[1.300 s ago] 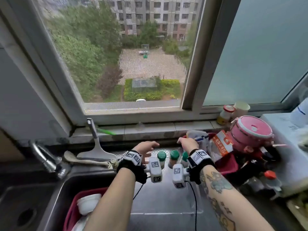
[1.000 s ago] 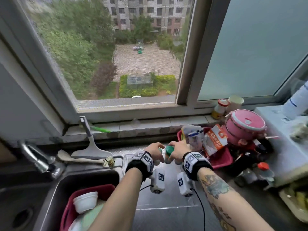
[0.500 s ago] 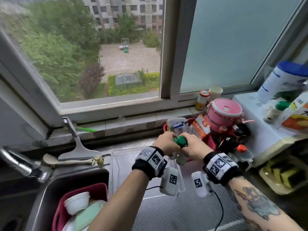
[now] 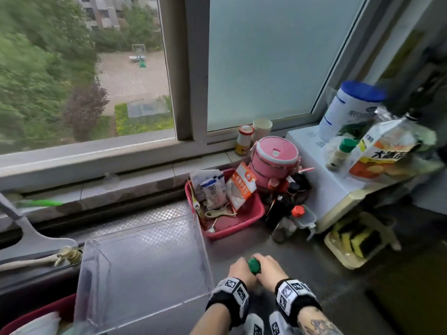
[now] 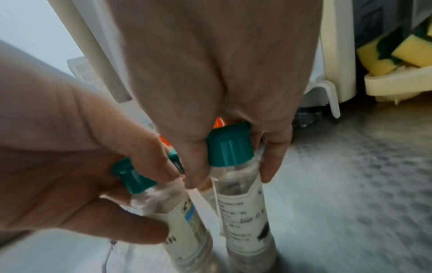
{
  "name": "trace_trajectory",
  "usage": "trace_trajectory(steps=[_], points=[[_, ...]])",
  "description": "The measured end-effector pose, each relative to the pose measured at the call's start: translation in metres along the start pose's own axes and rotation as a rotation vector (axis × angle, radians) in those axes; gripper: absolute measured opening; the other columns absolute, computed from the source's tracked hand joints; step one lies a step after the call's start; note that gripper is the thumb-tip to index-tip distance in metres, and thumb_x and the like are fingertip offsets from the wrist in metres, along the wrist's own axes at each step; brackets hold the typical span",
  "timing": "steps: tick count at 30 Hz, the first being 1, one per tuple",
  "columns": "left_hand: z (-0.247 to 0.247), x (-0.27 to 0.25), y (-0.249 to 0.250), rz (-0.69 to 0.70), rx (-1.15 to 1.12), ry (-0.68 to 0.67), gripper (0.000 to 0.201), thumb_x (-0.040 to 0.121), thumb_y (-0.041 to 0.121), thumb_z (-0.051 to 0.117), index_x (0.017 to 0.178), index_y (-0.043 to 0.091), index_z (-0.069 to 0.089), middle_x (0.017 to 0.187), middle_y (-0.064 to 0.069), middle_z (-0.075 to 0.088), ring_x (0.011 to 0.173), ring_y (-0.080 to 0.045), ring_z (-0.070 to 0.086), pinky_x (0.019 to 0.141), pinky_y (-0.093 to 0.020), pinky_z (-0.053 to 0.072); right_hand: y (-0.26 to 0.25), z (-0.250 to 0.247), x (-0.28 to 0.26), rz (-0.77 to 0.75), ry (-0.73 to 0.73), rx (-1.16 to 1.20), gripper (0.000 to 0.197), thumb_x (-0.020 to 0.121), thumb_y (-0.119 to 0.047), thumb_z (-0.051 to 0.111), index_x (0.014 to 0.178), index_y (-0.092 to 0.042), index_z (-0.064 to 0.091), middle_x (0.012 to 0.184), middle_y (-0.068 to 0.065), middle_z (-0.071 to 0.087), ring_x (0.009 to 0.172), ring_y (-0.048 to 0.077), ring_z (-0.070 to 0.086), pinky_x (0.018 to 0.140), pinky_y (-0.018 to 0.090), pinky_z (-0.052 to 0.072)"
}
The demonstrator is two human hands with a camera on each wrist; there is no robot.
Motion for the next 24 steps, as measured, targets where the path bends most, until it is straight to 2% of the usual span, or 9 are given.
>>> trace_trajectory(steps=[4, 11, 18, 20, 22, 24], points=[[0.000, 0.005, -0.004, 0.001, 0.007, 0.028, 0.039, 0.079, 0.024, 0.059, 0.114, 0.007, 0.055, 0.125, -0.015, 0.063, 0.120, -0.031, 0.057, 0.095, -0.032, 0.043, 0.007, 0.006, 0.006, 0.000, 0.012, 0.021, 0.059, 0.082, -0.005, 0.059, 0.138, -0.021, 0.046, 0.127, 0.014, 0.051, 0.125, 0.033, 0.049, 0.108, 0.031, 0.035], [-0.008, 0.003, 0.002, 0.019, 0.050, -0.012, 0.051, 0.076, 0.028, 0.067, 0.121, 0.008, 0.054, 0.128, -0.014, 0.062, 0.120, -0.030, 0.057, 0.097, -0.032, 0.044, 0.009, 0.002, -0.003, 0.042, 0.041, 0.011, 0.080, 0.078, -0.009, 0.070, 0.147, -0.018, 0.029, 0.137, 0.016, 0.046, 0.132, 0.035, 0.042, 0.111, 0.040, 0.036], [-0.007, -0.006, -0.005, 0.004, 0.055, -0.016, 0.056, 0.074, 0.028, 0.069, 0.124, 0.010, 0.050, 0.128, -0.011, 0.060, 0.118, -0.028, 0.057, 0.096, -0.030, 0.044, 0.018, 0.007, -0.020, 0.070, 0.049, 0.009, 0.083, 0.071, -0.022, 0.079, 0.141, -0.018, 0.036, 0.132, 0.012, 0.047, 0.128, 0.033, 0.044, 0.109, 0.038, 0.037], [-0.006, -0.010, -0.007, 0.002, 0.059, -0.002, 0.059, 0.074, 0.028, 0.069, 0.125, 0.008, 0.049, 0.127, -0.012, 0.060, 0.118, -0.029, 0.057, 0.096, -0.031, 0.044, 0.020, 0.009, -0.027, 0.100, 0.056, -0.030, 0.077, 0.072, -0.028, 0.079, 0.137, -0.018, 0.039, 0.133, 0.009, 0.050, 0.127, 0.032, 0.047, 0.106, 0.039, 0.040], [-0.007, -0.015, -0.007, 0.011, 0.056, 0.012, 0.063, 0.073, 0.029, 0.069, 0.127, 0.007, 0.046, 0.127, -0.013, 0.060, 0.118, -0.030, 0.057, 0.098, -0.032, 0.045, 0.022, 0.006, -0.034, 0.130, 0.096, -0.060, 0.062, 0.073, -0.034, 0.075, 0.126, -0.020, 0.046, 0.129, 0.007, 0.057, 0.121, 0.031, 0.055, 0.098, 0.039, 0.047], [-0.009, -0.021, -0.005, 0.013, 0.061, 0.018, 0.061, 0.074, 0.027, 0.066, 0.128, 0.006, 0.044, 0.126, -0.013, 0.060, 0.118, -0.030, 0.057, 0.099, -0.034, 0.046, 0.023, 0.001, -0.042, 0.156, 0.116, -0.098, 0.049, 0.075, -0.035, 0.071, 0.117, -0.021, 0.049, 0.124, 0.006, 0.062, 0.113, 0.031, 0.060, 0.089, 0.037, 0.049]])
Point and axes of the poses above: each hand's wrist, its own x-axis towards the middle knuckle, its own z-axis out of the palm, y = z × x, the point moved 3 cm from there along x, towards the middle knuckle
